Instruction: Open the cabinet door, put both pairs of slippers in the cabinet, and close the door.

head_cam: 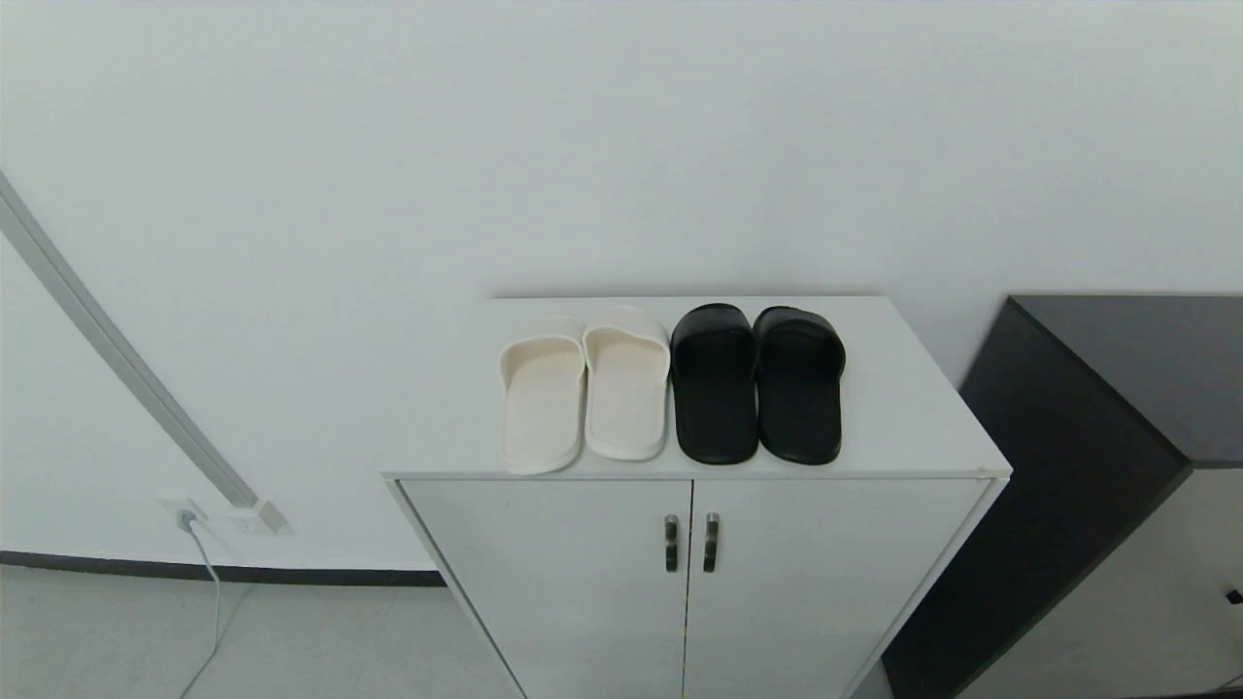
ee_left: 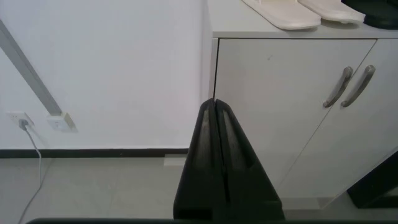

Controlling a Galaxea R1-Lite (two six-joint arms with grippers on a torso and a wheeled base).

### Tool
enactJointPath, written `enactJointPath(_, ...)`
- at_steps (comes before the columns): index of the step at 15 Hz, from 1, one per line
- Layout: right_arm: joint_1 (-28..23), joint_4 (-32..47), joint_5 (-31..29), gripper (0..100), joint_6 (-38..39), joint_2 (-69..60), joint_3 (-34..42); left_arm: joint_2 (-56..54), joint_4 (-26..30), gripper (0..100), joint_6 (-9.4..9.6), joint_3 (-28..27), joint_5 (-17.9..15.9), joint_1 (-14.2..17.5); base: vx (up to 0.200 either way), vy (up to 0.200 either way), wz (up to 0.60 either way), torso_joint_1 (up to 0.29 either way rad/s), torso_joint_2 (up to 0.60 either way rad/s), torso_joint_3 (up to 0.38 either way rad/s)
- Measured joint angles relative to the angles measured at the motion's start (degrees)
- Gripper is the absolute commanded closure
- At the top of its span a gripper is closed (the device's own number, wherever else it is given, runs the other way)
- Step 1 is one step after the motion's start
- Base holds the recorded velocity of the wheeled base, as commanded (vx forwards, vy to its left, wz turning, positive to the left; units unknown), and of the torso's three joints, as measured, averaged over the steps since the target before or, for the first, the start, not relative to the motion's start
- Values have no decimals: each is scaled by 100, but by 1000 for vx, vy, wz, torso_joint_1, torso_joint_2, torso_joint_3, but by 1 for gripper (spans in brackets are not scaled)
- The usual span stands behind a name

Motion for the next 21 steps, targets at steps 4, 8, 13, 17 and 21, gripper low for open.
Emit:
enactJointPath(4, 0, 6, 82, 0, -122, 0, -5, 0, 0, 100, 12, 0, 82, 0, 0, 0, 0, 0, 0, 0)
enactJointPath(8, 146, 423, 155, 0, 316, 357, -1122, 0, 0, 100, 65, 10, 137, 0, 0, 0, 0, 0, 0, 0)
enactJointPath(13, 429, 308, 967, 0, 145, 2013, -1705, 0, 0, 100, 71, 10, 139, 0, 0, 0, 0, 0, 0, 0)
enactJointPath(17, 1017, -869, 997, 0, 132, 3533, -1777, 0, 0, 100, 87, 10, 134, 0, 0, 0, 0, 0, 0, 0)
enactJointPath(21, 2767, -2387, -252, 0, 494, 5068, -2000, 0, 0, 100, 157, 10, 145, 0, 0, 0, 0, 0, 0, 0)
